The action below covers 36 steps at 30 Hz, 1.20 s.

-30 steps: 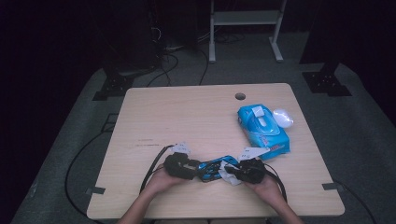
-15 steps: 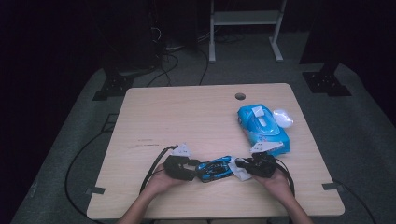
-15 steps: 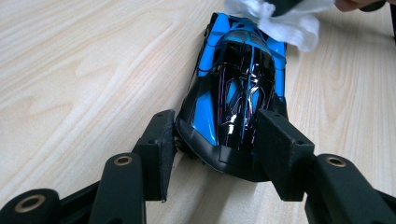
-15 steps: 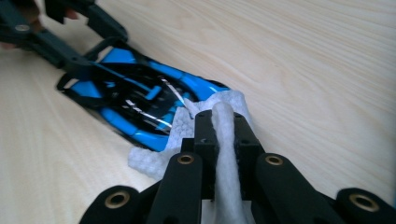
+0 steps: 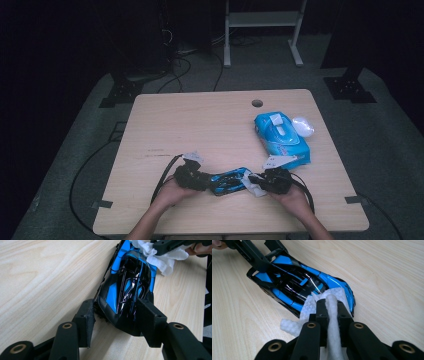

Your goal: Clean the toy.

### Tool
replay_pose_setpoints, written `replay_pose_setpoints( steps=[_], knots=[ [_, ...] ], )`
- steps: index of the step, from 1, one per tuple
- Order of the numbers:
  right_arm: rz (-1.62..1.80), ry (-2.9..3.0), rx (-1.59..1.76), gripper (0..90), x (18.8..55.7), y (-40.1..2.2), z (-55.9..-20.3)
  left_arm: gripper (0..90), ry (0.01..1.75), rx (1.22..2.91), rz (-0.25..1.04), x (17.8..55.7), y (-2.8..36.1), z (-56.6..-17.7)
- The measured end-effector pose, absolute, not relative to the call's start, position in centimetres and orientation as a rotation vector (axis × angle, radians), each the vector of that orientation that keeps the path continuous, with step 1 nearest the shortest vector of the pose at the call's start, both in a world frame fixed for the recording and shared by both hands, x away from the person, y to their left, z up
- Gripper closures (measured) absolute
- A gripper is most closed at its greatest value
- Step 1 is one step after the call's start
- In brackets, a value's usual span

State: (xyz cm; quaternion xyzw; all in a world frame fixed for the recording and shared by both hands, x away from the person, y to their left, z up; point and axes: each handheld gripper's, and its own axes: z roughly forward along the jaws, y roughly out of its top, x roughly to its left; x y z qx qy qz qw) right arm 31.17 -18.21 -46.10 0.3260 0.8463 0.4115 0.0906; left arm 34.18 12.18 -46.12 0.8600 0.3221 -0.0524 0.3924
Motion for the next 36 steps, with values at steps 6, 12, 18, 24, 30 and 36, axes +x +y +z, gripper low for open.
replay_pose_setpoints(
  steps=[6, 12, 18, 24, 30, 36],
  knots=[
    [1.228, 2.506, 0.952, 83.5, 31.0, -18.3, -46.1, 51.1, 0.746, 2.203, -0.004, 33.2, 11.9, -45.9],
    [1.235, 2.482, 0.971, 83.4, 32.3, -18.9, -45.3, 50.7, 0.693, 2.189, 0.079, 32.5, 12.1, -46.1],
    [1.268, 2.530, 0.998, 82.7, 33.4, -19.2, -45.1, 50.6, 0.622, 2.203, 0.177, 31.6, 11.9, -45.9],
    [1.299, 2.570, 1.043, 75.9, 33.7, -19.7, -45.9, 50.7, 0.625, 2.183, 0.176, 31.6, 12.0, -46.1],
    [1.336, 2.623, 1.117, 63.2, 34.4, -19.8, -46.4, 50.7, 0.599, 2.172, 0.204, 31.2, 12.0, -46.2],
    [1.317, 2.620, 1.100, 66.2, 33.9, -19.8, -46.0, 50.7, 0.604, 2.165, 0.201, 31.1, 12.1, -46.3]
  ],
)
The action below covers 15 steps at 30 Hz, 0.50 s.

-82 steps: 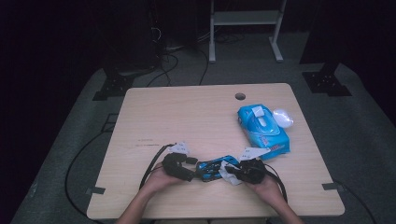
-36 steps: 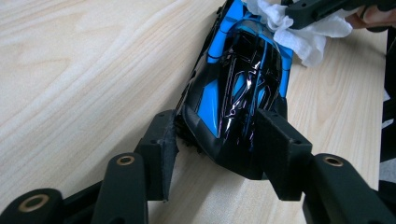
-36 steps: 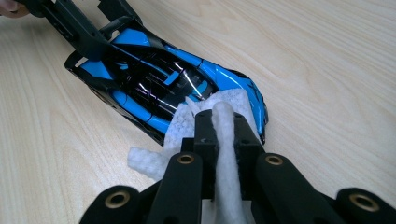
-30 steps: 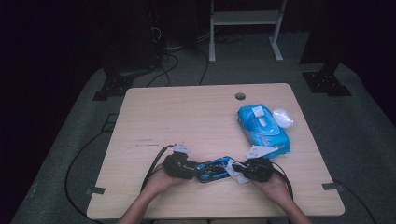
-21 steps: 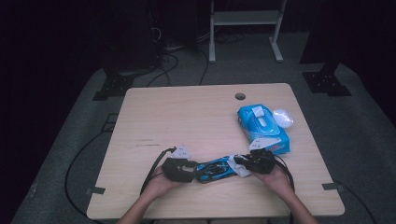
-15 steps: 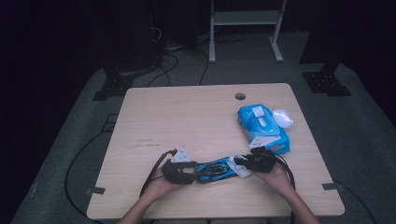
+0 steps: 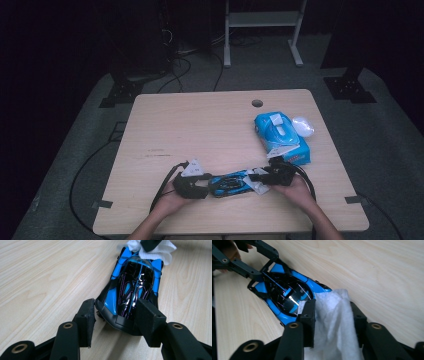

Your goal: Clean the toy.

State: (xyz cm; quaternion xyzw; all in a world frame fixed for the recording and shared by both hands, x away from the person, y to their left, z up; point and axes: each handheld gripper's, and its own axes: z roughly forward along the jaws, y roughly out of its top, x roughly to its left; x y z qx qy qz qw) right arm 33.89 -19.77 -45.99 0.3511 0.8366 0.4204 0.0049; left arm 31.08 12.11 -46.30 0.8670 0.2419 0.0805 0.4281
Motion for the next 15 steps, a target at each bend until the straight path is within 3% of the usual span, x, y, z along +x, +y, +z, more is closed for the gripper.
replay_pose_setpoints(
  steps=[4, 15],
  knots=[
    [1.338, 2.605, 1.006, 76.1, 32.3, -19.5, -45.0, 50.7, 0.603, 2.163, 0.201, 31.0, 12.1, -46.3],
    [1.315, 2.647, 0.919, 81.8, 30.9, -18.3, -45.4, 50.9, 0.589, 2.169, 0.239, 30.8, 12.0, -46.3]
  ],
)
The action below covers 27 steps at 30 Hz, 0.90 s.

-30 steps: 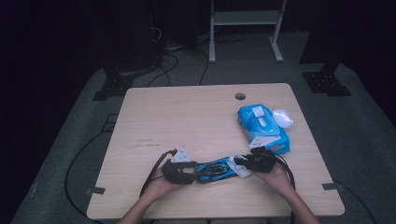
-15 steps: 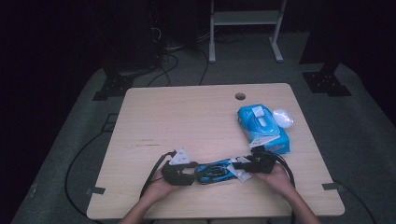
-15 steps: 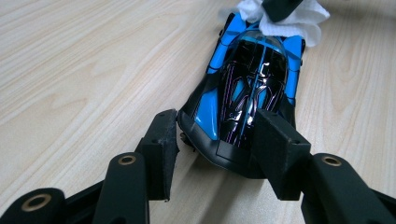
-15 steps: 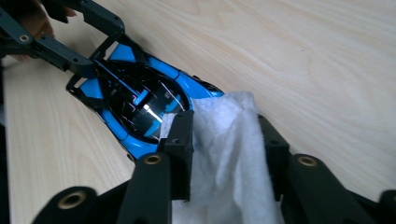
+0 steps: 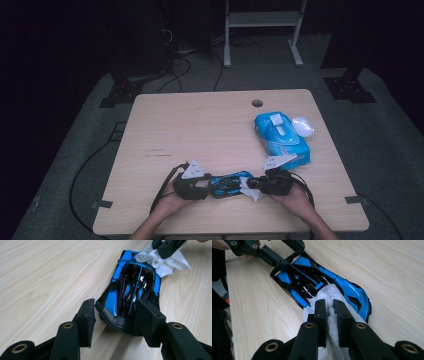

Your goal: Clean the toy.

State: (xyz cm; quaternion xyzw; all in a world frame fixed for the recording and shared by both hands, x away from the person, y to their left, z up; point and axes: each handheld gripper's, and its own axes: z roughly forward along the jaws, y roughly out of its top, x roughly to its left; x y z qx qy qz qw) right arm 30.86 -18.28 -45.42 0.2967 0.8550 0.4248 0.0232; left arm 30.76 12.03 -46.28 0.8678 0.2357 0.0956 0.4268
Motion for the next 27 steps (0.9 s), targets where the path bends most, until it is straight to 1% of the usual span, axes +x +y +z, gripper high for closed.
replay_pose_setpoints(
  steps=[4, 5, 6, 8, 9, 13, 14, 19, 21, 25, 27],
  knots=[
    [1.309, 2.668, 0.880, 82.7, 30.5, -17.9, -45.4, 50.8, 0.595, 2.172, 0.235, 30.8, 12.0, -46.2],
    [1.304, 2.671, 0.870, 83.1, 30.4, -17.9, -45.5, 50.7, 0.611, 2.175, 0.210, 30.9, 12.0, -46.1],
    [1.310, 2.669, 0.877, 83.4, 30.4, -18.0, -45.5, 48.8, 0.634, 2.163, 0.154, 31.1, 12.1, -46.1],
    [1.310, 2.667, 0.877, 83.8, 30.4, -18.0, -45.6, 40.7, 0.673, 2.152, 0.064, 31.4, 12.3, -46.0],
    [1.312, 2.663, 0.877, 83.9, 30.4, -18.0, -45.6, 39.7, 0.697, 2.147, 0.028, 31.5, 12.4, -45.9],
    [1.306, 2.656, 0.862, 84.2, 30.3, -18.0, -45.7, 41.5, 0.767, 2.131, -0.111, 31.9, 12.8, -46.0],
    [1.305, 2.656, 0.862, 84.2, 30.3, -18.0, -45.7, 42.4, 0.806, 2.127, -0.182, 32.1, 12.8, -46.1],
    [1.306, 2.637, 0.857, 84.4, 30.0, -18.0, -45.8, 49.8, 0.836, 2.099, -0.211, 32.4, 13.1, -46.2],
    [1.309, 2.631, 0.857, 84.6, 29.9, -18.1, -45.8, 54.8, 0.833, 2.089, -0.193, 32.3, 13.2, -46.2],
    [1.318, 2.616, 0.856, 84.6, 29.6, -18.1, -45.9, 55.1, 0.789, 2.099, -0.117, 31.6, 13.1, -46.1],
    [1.316, 2.615, 0.849, 84.6, 29.5, -18.1, -45.9, 56.7, 0.762, 2.103, -0.081, 31.2, 13.1, -46.0]
  ],
)
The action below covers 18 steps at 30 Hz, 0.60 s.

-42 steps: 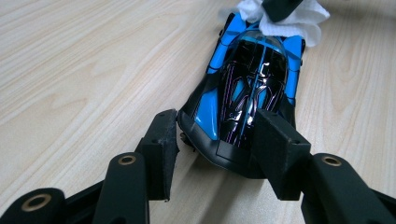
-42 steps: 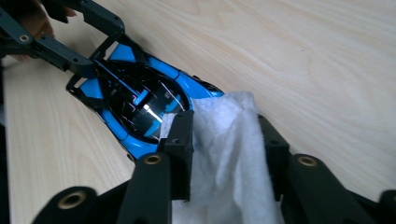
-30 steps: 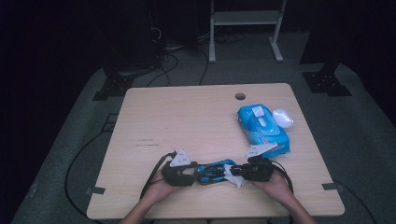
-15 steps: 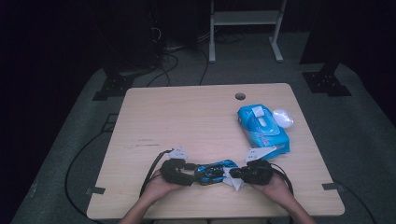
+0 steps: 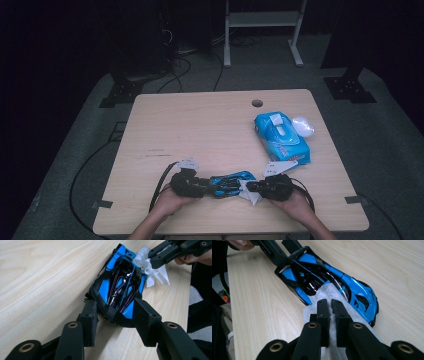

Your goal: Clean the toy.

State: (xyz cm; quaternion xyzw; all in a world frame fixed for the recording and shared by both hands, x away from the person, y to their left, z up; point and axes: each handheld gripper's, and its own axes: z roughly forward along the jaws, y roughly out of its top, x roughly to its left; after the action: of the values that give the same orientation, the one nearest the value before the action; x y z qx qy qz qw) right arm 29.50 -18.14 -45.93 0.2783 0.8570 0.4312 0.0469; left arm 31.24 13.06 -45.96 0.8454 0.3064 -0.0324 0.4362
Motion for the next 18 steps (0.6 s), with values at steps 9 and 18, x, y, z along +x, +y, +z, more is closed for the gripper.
replay_pose_setpoints(
  steps=[9, 18],
  knots=[
    [1.344, 2.575, 0.879, 84.8, 29.5, -19.4, -45.4, 57.5, 0.640, 2.142, 0.112, 29.3, 12.4, -45.6],
    [1.373, 2.519, 0.970, 81.3, 32.0, -21.1, -44.3, 57.5, 0.541, 2.174, 0.265, 27.6, 11.9, -45.5]
  ],
)
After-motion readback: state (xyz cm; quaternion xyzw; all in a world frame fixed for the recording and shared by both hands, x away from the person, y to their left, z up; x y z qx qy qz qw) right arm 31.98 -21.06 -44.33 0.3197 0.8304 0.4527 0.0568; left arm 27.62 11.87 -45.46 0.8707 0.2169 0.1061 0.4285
